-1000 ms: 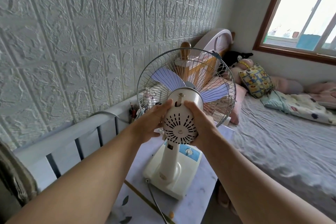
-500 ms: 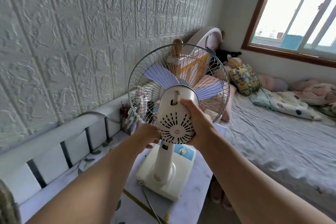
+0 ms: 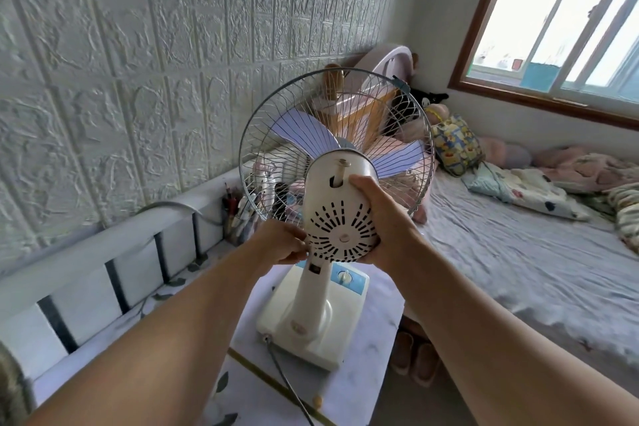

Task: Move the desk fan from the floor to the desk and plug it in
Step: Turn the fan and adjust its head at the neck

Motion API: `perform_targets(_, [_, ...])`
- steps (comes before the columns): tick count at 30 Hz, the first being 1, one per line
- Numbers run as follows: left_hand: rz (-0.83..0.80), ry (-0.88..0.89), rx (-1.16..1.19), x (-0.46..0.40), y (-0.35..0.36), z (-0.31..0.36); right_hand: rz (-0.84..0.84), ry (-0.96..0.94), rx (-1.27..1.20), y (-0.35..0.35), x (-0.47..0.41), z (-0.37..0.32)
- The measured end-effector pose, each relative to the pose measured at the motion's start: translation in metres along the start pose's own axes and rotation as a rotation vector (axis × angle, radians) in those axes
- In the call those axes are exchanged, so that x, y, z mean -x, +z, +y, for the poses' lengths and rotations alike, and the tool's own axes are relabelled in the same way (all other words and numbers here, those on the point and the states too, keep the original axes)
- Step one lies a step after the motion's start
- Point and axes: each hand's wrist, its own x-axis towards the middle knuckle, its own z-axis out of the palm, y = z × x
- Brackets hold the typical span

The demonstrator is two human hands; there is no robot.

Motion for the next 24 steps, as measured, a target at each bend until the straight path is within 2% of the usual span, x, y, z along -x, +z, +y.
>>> perform_targets(9, [-0.071, -0.021, 0.236, -0.0014, -0.001, -0.0023, 0.036, -0.046, 0.025, -0.0018, -0.0008, 0.0011])
perform_targets(16, [-0.097, -0.006, 0.128, -0.0045, -0.0023, -0.0049, -0.001, -0.083, 0.049, -0.0041, -0.0035, 0.0038])
perform_targets(22, [0.062, 0.14, -0.096, -0.0048, 0.0044, -0.0055, 0.004, -0.108, 0.066, -0.0041, -0.0062, 0.004])
perform_targets(24, [0.062, 0.168, -0.102, -0.0027, 0.0072, -0.006, -0.014, -0.097, 0.06, -0.0055, -0.0065, 0.0029])
